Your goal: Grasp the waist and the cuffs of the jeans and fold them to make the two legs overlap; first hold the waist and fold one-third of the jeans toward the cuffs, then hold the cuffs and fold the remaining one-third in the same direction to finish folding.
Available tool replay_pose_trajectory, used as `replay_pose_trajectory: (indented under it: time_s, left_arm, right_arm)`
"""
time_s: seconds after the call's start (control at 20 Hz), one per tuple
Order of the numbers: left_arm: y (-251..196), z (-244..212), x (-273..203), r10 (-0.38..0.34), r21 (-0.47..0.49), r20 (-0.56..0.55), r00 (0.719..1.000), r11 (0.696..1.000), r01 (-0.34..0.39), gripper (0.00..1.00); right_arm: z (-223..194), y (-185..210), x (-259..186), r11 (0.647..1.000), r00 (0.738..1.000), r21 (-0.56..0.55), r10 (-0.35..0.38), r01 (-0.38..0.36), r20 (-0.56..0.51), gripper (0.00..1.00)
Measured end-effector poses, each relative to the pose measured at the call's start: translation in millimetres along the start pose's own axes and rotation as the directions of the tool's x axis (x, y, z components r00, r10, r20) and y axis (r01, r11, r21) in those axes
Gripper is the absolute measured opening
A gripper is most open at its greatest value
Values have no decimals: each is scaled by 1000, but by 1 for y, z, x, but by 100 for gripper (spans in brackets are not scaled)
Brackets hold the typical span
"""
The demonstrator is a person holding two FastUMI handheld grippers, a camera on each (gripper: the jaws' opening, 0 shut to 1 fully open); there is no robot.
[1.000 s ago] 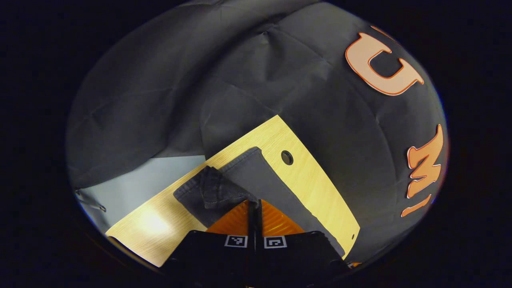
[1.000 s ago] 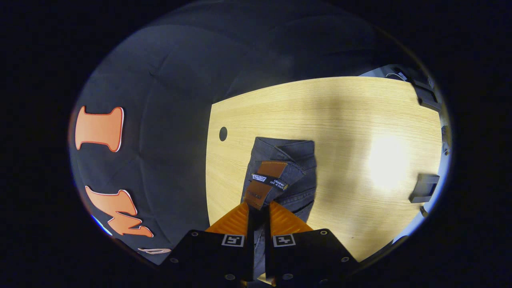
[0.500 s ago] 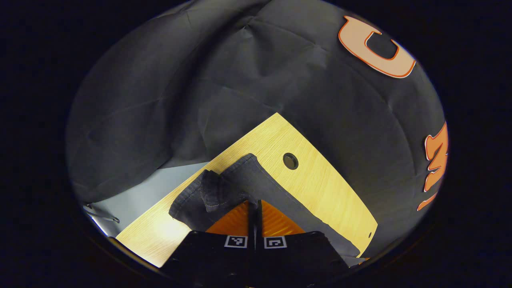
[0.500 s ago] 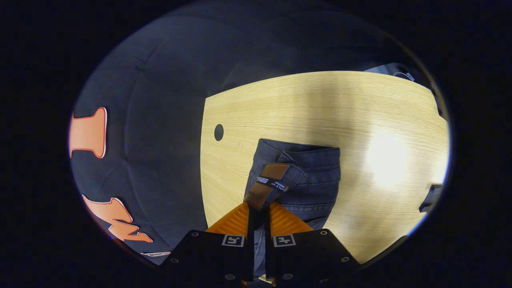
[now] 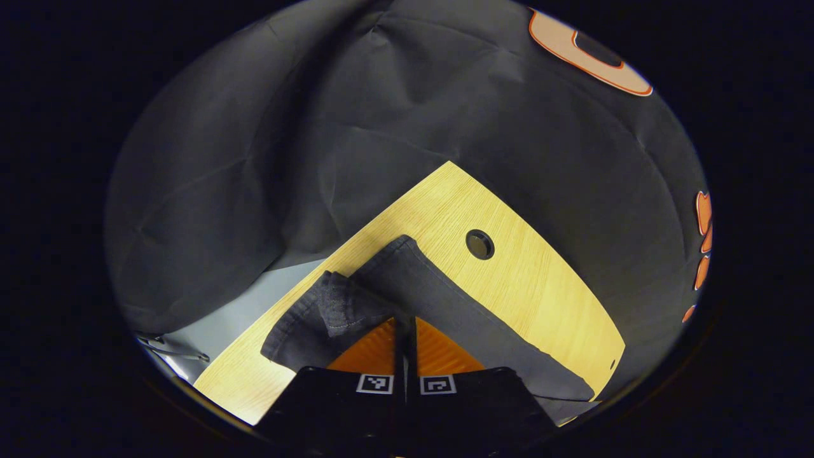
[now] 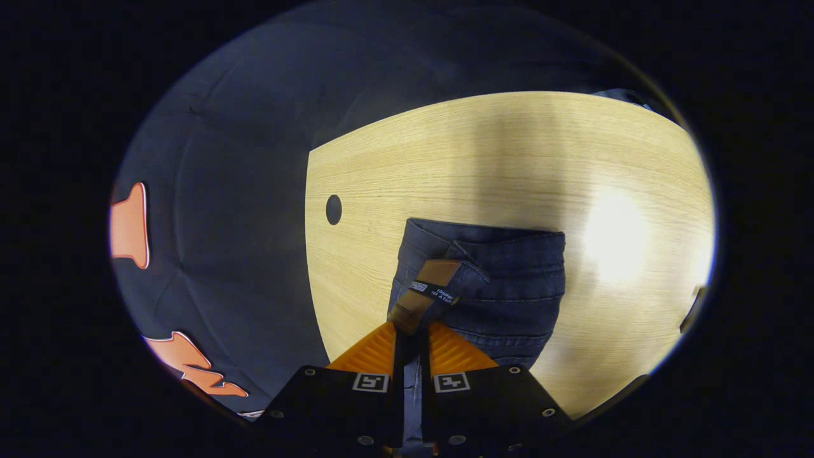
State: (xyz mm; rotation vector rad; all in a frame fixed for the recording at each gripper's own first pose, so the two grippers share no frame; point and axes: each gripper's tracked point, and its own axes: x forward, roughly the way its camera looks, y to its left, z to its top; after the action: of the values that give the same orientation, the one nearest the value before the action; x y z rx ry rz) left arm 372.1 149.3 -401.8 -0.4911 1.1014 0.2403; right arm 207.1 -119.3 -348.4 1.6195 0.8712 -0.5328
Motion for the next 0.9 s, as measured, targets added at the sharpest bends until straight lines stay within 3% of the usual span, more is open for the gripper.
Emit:
replay_pose_trajectory:
  time_s: [0.25, 0.35, 0.4, 0.45, 0.5, 0.55, 0.6, 0.65, 0.75, 0.8, 0.85, 0.9]
  left_arm:
    - [-6, 0, -7, -11, 56, -2, 1000, 998, 11, 10]
    - [-9, 1, -6, -27, 63, 10, 1000, 998, 26, 13]
    - [-11, 1, -7, -36, 63, 12, 999, 997, 35, 17]
    - [-17, 2, -8, -51, 61, 18, 999, 997, 50, 23]
    - [-14, 5, -12, -37, 71, 36, 999, 997, 34, 36]
    - [-15, 10, -16, -43, 80, 61, 997, 996, 39, 50]
    - [-18, 17, -24, -45, 91, 85, 995, 995, 38, 65]
    - [-20, 23, -31, -53, 107, 107, 993, 993, 41, 59]
    - [-29, 29, -53, -81, 141, 146, 986, 988, 60, 83]
    - [-31, 30, -58, -92, 159, 166, 982, 985, 66, 95]
    - [-35, 34, -66, -102, 177, 192, 976, 982, 68, 95]
    - [-39, 37, -74, -116, 197, 220, 969, 978, 73, 95]
  right_arm:
    - [-2, 5, -3, 1000, 1000, -10, 19, -19, -1, 17]
    - [-1, 12, -8, 998, 999, -8, 54, -54, 7, 23]
    - [5, 23, -15, 995, 995, 1, 96, -96, 38, 33]
    - [14, 35, -22, 991, 988, 6, 133, -134, 74, 29]
    - [22, 39, -28, 989, 983, 6, 149, -150, 106, 58]
    - [27, 37, -31, 988, 980, -4, 152, -153, 126, 51]
    - [30, 33, -33, 989, 978, -18, 150, -149, 142, 57]
    - [31, 29, -36, 989, 978, -30, 145, -142, 151, 60]
    - [33, 17, -39, 992, 979, -68, 116, -106, 169, 70]
    - [33, 8, -40, 993, 979, -93, 93, -77, 181, 67]
    - [33, 0, -40, 992, 979, -119, 73, -51, 188, 83]
    - [33, -9, -40, 990, 980, -140, 52, -25, 193, 90]
